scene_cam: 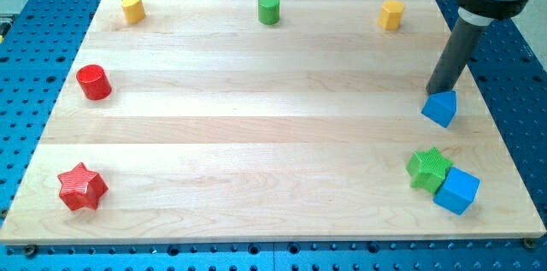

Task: Place the triangle above the green star

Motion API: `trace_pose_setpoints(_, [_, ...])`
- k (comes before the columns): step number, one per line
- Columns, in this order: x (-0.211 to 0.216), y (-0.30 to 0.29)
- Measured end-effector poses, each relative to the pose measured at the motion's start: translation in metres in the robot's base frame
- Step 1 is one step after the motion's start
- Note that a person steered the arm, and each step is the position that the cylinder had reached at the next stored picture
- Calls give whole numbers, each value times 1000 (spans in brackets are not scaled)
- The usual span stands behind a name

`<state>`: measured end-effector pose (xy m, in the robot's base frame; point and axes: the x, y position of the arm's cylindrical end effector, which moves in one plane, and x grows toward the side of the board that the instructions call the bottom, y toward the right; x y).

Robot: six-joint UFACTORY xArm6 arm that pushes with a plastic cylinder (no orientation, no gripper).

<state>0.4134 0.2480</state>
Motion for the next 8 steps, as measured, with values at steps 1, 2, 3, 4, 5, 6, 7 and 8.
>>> trace_pose_setpoints(1, [38, 1])
trace_pose_setpoints(2, [73, -3])
trace_pose_setpoints(3, [86, -12])
trace_pose_setpoints(4, [33, 5])
trace_pose_setpoints(5, [39, -2])
trace_pose_setpoints(6, [59, -25])
trace_pose_setpoints(7, [79, -52])
trace_pose_setpoints(8, [34, -17])
